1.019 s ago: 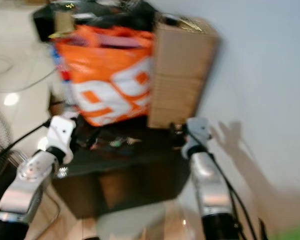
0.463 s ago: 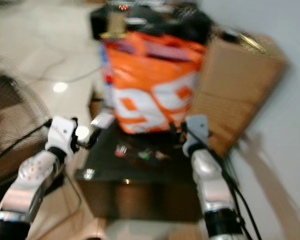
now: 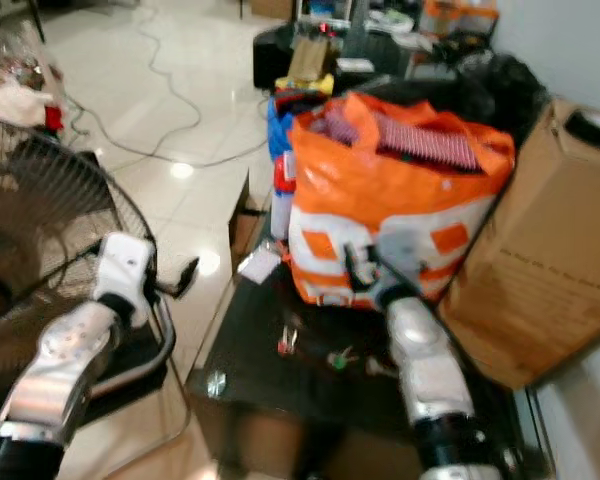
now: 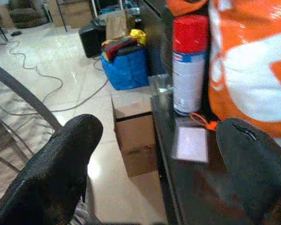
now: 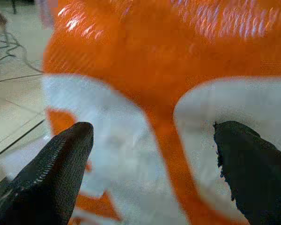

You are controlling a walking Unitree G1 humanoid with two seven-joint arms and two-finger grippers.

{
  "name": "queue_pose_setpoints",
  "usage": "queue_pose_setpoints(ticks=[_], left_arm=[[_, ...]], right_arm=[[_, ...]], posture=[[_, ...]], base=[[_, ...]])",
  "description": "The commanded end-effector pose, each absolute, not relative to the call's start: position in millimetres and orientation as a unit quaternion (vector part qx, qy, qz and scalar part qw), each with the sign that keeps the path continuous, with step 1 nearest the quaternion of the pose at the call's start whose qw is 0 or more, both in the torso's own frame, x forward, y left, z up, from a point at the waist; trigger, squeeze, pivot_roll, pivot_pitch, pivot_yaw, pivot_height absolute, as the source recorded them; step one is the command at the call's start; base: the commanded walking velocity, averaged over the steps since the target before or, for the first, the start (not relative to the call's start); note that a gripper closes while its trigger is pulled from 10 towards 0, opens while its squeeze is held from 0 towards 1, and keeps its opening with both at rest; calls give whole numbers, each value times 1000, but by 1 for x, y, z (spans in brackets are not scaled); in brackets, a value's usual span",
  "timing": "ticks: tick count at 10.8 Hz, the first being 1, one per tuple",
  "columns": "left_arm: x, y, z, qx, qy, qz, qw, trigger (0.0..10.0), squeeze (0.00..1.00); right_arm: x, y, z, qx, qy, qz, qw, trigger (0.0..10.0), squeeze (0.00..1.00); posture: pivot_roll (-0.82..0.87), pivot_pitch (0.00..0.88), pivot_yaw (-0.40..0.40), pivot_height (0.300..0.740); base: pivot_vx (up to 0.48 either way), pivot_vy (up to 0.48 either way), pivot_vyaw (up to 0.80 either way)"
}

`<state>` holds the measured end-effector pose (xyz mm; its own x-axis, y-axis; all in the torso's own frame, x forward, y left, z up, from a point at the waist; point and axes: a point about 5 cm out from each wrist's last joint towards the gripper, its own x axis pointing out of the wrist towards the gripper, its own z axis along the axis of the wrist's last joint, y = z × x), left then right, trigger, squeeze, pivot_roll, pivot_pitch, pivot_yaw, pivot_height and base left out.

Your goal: Hang keys on a hook

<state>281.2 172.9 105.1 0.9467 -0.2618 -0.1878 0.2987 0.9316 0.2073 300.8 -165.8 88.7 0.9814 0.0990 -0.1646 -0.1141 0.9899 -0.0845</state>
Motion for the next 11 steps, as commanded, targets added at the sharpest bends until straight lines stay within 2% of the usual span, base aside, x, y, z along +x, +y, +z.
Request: queue_pose_setpoints(ticks=[1, 3, 4, 5, 7, 8, 10, 11], left_arm=[[284, 179, 112, 126, 69, -135, 980, 10000, 12], [283, 177, 108, 122, 85, -155, 977, 10000, 0], [282, 175, 104, 123, 97, -177, 972, 10000, 0], [280, 172, 100, 128, 113, -207, 963, 10000, 0], [279, 167, 95, 132, 128, -238, 954, 10000, 0], [277, 162, 90, 126, 143, -270, 944, 10000, 0], [268, 151, 77, 117, 189, -343, 913, 10000, 0], [265, 145, 71, 117, 211, -376, 895, 10000, 0]], right_arm=[[304, -159, 93, -49, 77, 69, 993, 10000, 1000], [300, -160, 75, -91, 147, 105, 979, 10000, 1000], [296, -162, 65, -105, 185, 125, 969, 10000, 753], [291, -167, 57, -120, 223, 147, 956, 10000, 0], [286, -175, 52, -142, 258, 165, 941, 10000, 0], [277, -182, 48, -171, 290, 193, 922, 10000, 0], [265, -195, 39, -227, 337, 208, 890, 10000, 0], [263, -198, 36, -225, 351, 209, 885, 10000, 0]], posture=[[34, 0, -70, 740], [29, 0, -71, 740], [21, 0, -69, 740], [7, 0, -62, 740], [-24, 0, -47, 740], [-55, 0, -35, 740], [-91, 0, -28, 740], [-98, 0, -25, 740]], base=[[251, 0, 0], [0, 0, 0], [0, 0, 0], [0, 0, 0], [0, 0, 0], [0, 0, 0], [0, 0, 0], [0, 0, 0]])
